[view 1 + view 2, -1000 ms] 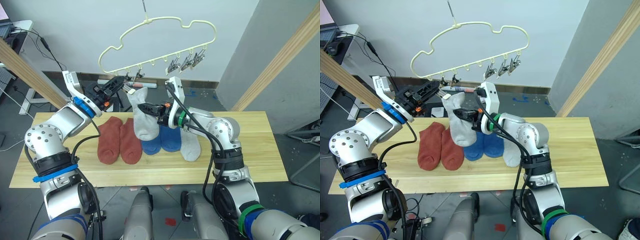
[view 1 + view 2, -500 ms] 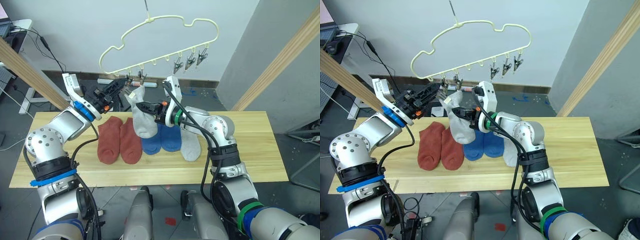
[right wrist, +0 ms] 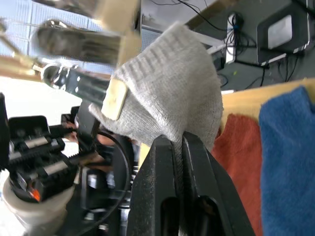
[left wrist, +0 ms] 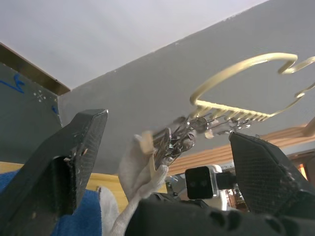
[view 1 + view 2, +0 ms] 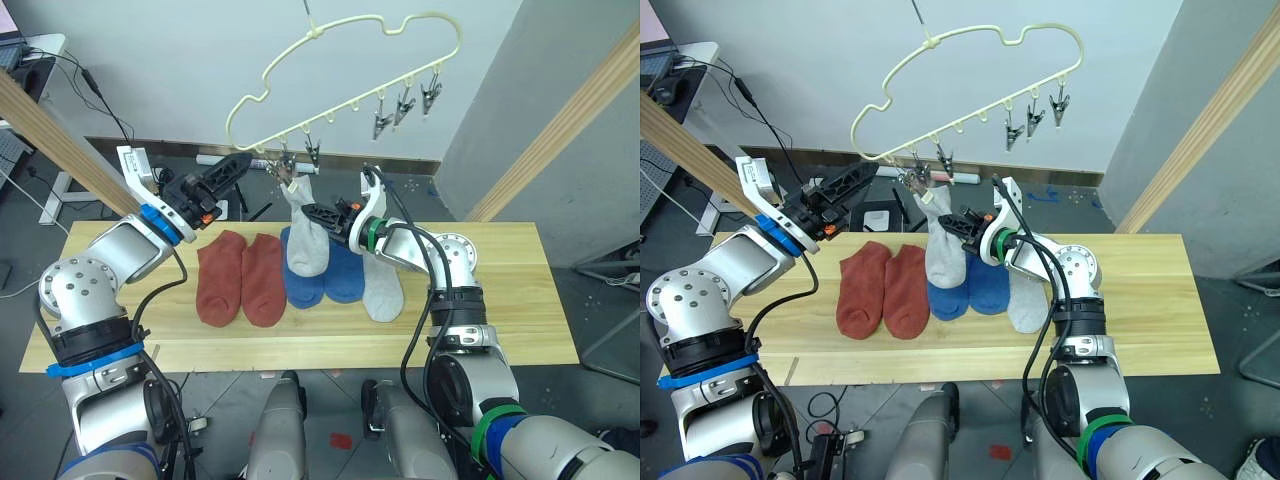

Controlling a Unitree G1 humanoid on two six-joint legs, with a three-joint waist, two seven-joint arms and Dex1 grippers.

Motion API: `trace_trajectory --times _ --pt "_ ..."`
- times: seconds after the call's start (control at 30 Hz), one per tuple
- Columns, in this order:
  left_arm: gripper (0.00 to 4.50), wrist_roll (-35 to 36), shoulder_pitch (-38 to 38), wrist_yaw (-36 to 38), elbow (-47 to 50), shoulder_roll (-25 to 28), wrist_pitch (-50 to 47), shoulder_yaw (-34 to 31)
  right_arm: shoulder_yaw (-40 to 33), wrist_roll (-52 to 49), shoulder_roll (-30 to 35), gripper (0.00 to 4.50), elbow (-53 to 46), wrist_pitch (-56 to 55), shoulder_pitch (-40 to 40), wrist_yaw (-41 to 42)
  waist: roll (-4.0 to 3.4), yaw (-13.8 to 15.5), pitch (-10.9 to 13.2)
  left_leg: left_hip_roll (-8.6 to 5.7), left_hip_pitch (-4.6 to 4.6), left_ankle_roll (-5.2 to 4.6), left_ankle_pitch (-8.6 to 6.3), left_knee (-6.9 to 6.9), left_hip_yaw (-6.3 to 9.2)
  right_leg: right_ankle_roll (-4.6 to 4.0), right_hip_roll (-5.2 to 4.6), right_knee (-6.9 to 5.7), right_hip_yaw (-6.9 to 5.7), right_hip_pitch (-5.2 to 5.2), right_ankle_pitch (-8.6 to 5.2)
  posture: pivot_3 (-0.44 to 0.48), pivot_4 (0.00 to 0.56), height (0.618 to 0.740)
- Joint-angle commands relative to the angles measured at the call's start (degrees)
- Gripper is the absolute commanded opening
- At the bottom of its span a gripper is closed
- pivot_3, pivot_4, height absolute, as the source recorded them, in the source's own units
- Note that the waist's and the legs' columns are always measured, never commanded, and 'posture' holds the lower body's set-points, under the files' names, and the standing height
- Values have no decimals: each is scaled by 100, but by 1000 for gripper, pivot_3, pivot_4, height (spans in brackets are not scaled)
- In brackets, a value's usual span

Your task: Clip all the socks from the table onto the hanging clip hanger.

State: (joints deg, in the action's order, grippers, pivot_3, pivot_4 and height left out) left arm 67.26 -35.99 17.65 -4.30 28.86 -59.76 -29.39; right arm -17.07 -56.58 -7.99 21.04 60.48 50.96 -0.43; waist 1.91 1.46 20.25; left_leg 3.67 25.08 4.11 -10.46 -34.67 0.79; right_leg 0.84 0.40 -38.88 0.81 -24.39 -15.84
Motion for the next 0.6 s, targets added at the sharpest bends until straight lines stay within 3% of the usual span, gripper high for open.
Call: trace_trajectory --times 0.03,0.3,0.4,0.6 --pt "4500 17 105 117 340 108 65 10 -69 -593 -1314 696 57 -73 332 -298 0 0 0 0 0 0 0 1 0 0 0 1 1 0 0 196 371 740" --pt "4500 -242 278 327 551 207 208 223 1032 -474 -563 3441 -817 111 -68 304 0 -3 0 1 39 0 0 0 0 0 10 -4 1 -44 0 189 371 740" --pt "4500 -844 569 502 1052 319 632 588 1515 -281 161 4379 -1826 317 -594 604 1 4 0 3 86 1 1 -5 3 -24 10 -8 -2 -89 15 185 368 740" --pt "4500 -2183 1209 538 1978 343 1746 1281 2297 582 1715 4461 -3701 -89 -1435 1445 -4 93 3 -1 97 3 3 -4 1 -13 -2 0 3 -93 8 190 367 740"
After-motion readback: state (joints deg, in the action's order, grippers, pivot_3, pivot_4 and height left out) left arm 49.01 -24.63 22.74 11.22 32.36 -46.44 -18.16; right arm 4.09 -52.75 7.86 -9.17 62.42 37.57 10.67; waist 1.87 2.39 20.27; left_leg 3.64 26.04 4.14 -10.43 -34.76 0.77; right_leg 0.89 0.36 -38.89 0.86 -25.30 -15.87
